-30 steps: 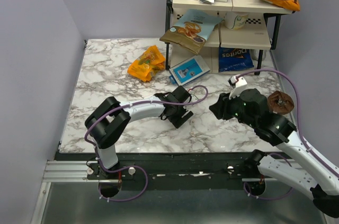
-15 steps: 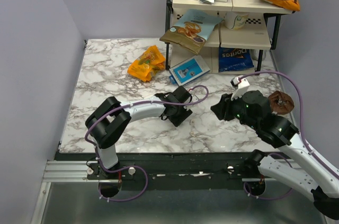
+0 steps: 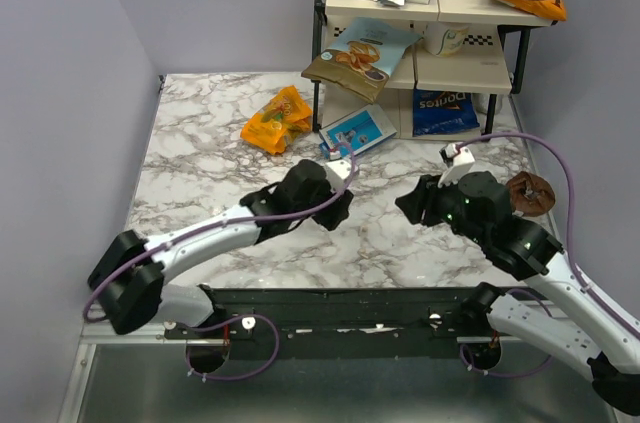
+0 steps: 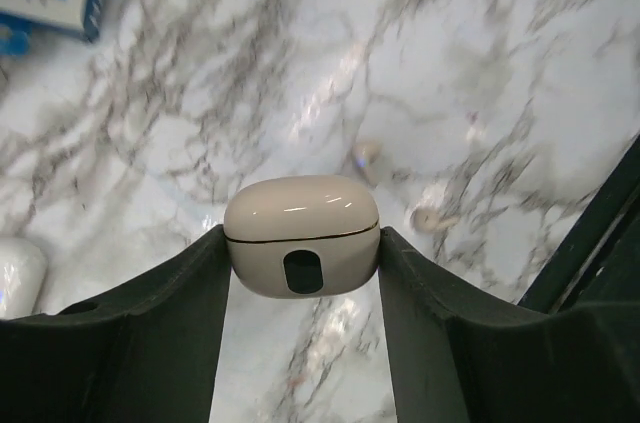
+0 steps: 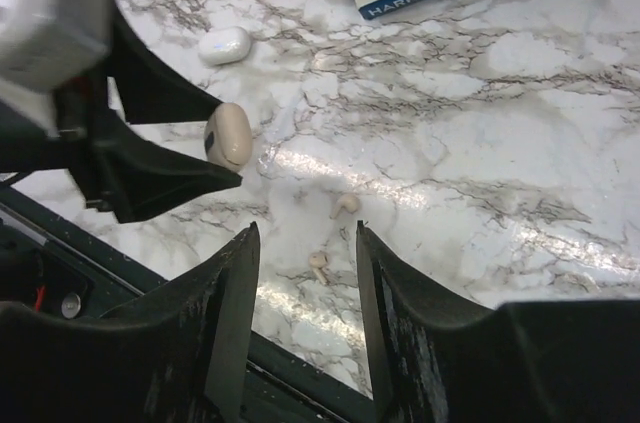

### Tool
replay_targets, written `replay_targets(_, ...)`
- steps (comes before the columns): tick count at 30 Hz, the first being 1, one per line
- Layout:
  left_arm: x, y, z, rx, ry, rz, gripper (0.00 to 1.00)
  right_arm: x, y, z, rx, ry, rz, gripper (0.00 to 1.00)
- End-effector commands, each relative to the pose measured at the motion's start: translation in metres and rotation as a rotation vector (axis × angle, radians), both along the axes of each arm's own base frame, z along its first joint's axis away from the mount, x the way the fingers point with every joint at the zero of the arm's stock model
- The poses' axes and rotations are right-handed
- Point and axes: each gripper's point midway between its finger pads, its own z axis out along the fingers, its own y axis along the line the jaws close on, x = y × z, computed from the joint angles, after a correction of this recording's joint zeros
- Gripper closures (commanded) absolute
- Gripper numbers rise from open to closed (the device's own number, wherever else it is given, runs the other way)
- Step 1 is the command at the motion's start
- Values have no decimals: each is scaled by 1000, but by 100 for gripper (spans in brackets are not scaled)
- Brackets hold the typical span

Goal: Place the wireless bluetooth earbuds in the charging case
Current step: Pick up the charging case at the center of the board, then open the charging case.

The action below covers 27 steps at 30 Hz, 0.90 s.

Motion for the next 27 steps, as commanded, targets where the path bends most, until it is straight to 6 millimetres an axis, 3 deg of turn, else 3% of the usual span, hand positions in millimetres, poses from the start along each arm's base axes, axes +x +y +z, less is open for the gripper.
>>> replay_targets(1,-5,-10,64,-395,-202,15,92,-3,30,-9,84,39,104,46)
replay_targets(4,-16,5,76,-549,-352,31,100,-12,56,-11,114,106,236,41)
replay_targets(9,-16,20,62,-492,-459,70,100,-16,78,-8,150,132,337,37)
replay_targets(16,-34,15,63,-467,-584,-18,100,-8,100,-17,123,180,419,24)
replay_targets(23,-44,8,54,-414,-607,-75,100,4,108,-27,65,183,427,19)
replay_targets(27,-48,3,50,-360,-625,-111,100,8,112,-23,55,167,436,18)
